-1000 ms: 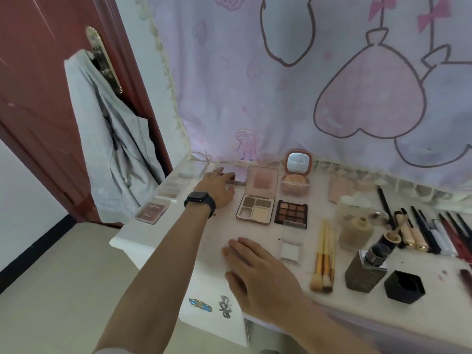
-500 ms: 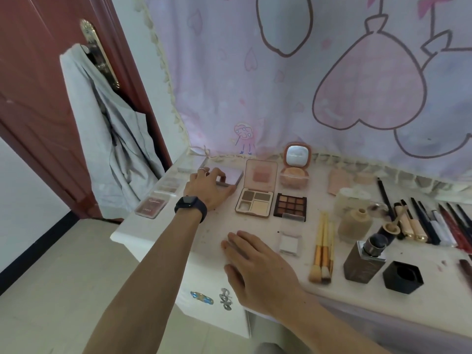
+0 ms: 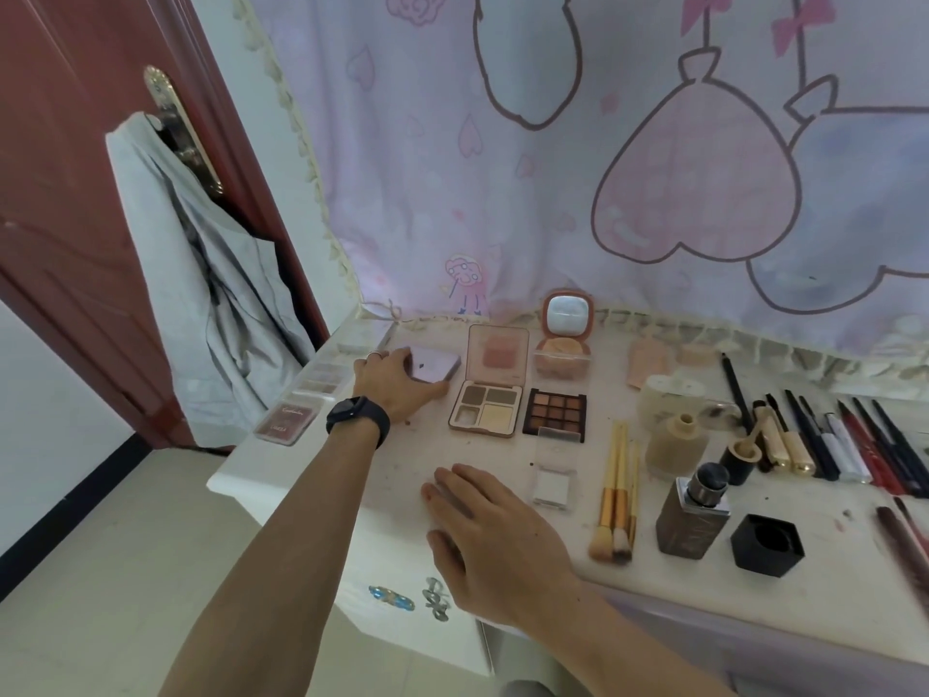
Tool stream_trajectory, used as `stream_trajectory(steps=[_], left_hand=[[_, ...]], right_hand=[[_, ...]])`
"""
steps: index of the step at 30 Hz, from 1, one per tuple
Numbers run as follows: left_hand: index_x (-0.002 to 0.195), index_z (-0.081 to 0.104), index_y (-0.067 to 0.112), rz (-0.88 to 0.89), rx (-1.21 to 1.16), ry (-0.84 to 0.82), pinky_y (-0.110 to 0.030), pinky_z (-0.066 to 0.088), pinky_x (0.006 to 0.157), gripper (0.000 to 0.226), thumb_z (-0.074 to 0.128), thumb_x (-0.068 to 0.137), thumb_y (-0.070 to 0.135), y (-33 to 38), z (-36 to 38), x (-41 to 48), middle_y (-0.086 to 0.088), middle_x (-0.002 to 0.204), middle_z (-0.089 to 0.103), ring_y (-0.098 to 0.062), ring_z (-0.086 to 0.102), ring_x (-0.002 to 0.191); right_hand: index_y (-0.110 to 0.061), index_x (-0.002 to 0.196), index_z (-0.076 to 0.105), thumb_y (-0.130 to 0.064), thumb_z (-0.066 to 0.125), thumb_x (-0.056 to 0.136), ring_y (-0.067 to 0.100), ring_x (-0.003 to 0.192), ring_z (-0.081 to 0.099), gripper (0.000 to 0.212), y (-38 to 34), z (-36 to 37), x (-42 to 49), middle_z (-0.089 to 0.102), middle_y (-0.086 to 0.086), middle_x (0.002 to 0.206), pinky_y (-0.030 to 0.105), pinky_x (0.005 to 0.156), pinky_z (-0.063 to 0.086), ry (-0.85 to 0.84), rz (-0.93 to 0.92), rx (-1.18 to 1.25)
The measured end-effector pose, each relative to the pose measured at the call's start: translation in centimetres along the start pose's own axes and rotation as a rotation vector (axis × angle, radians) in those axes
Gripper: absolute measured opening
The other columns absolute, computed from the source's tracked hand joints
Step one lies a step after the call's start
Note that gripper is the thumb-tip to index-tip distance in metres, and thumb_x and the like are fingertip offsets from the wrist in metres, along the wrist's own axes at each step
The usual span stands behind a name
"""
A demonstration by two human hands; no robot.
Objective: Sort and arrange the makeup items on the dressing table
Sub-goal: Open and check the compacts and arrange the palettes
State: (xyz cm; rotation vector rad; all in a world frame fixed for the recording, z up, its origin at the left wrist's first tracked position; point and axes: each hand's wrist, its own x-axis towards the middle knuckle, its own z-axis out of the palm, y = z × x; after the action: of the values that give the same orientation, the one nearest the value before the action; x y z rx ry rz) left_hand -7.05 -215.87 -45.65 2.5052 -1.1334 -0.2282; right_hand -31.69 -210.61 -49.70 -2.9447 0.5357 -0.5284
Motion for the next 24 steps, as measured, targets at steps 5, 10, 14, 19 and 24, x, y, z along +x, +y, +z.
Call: stream_trajectory(steps=[5,10,14,19,24], left_hand=[[0.105,0.061,0.026,0.021,0.121,-0.030,-0.033,0.029,0.082,0.068,0.054,0.065,0.080,-0.1,-1.0,-1.3,-0.008,0.108,0.058,-0.031,0.046,0.111],[0.114,0.068,0.026,-0.090,-0.144,0.022,-0.037,0.044,0.093,0.102,0.042,0.045,0.098,-0.1,-3.4,-3.6,0.001,0.106,0.064,-0.023,0.057,0.105],[0.087,0.067,0.028,-0.188,-0.642,0.049,-0.036,0.053,0.081,0.072,0.057,0.050,0.089,0.0,-6.5,-6.2,0.005,0.099,0.067,-0.015,0.059,0.087],[0.086,0.076,0.044,-0.051,-0.813,0.076,-0.037,0.054,0.094,0.035,0.060,0.068,0.070,0.8,-9.1,-12.0,0.012,0.102,0.071,-0.019,0.060,0.105],[0.099,0.074,0.048,0.129,-0.757,0.054,-0.007,0.043,0.080,0.037,0.057,0.072,0.065,1.9,-9.9,-18.1,0.032,0.097,0.069,0.014,0.059,0.100]], right_hand=[[-0.020,0.144,0.053,-0.041,0.038,0.101,0.019,0.140,0.044,0.050,0.0,0.0,0.0,0.053,-0.001,0.148,0.032,0.117,0.035,0.015,-0.005,0.004],[-0.021,0.144,0.054,-0.042,0.039,0.101,0.019,0.139,0.045,0.050,0.0,0.2,0.0,0.054,-0.002,0.147,0.032,0.114,0.038,0.044,0.008,0.042],[-0.021,0.140,0.058,-0.042,0.041,0.099,0.019,0.135,0.050,0.048,0.1,0.2,-0.1,0.059,-0.003,0.143,0.032,0.110,0.043,0.066,0.004,0.059],[-0.018,0.140,0.057,-0.039,0.039,0.102,0.021,0.138,0.048,0.047,0.1,-0.5,-0.3,0.058,0.000,0.144,0.029,0.113,0.036,0.055,-0.037,0.080],[-0.035,0.130,0.062,-0.053,0.039,0.102,0.010,0.121,0.058,0.040,-1.3,-4.2,-1.2,0.069,-0.009,0.124,0.025,0.104,0.044,0.136,0.353,0.777]])
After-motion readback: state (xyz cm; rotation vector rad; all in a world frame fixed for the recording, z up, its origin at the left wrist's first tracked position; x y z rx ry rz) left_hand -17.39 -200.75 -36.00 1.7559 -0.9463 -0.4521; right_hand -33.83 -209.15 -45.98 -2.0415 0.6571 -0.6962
